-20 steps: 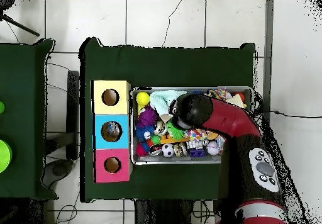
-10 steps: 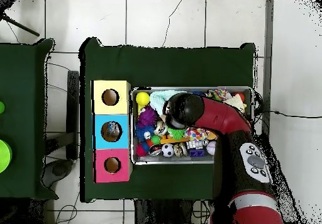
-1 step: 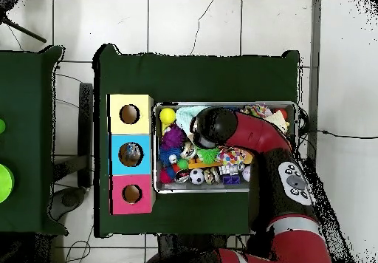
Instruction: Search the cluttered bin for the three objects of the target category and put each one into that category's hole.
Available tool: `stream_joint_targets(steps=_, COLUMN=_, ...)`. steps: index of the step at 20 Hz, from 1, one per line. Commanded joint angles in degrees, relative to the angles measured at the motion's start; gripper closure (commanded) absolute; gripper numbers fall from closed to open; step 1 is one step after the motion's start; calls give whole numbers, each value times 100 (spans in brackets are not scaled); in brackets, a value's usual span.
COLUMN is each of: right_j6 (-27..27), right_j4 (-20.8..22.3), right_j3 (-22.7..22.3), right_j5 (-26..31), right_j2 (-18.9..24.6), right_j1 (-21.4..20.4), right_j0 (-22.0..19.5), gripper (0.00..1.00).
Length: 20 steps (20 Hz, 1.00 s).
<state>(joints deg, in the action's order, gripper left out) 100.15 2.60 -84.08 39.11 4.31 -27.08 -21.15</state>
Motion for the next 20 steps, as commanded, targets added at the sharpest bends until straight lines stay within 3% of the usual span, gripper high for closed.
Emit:
stream_joint_targets(steps=1, right_j6=-88, right_j4=174, right_j3=598, right_j5=415, right_j2=404, right_j1=346, right_j0=-29, gripper=0)
stream_joint_targets(steps=14, right_j6=-573, right_j4=378, right_j3=1444, right_j5=1138, right_j2=368, right_j1=475, right_j0=-60, gripper=0)
stream_joint_targets(steps=20, right_j6=-885, right_j4=465, right_j3=1310, right_j5=997, right_j2=516, right_j1=312, right_j0=-220, gripper=0)
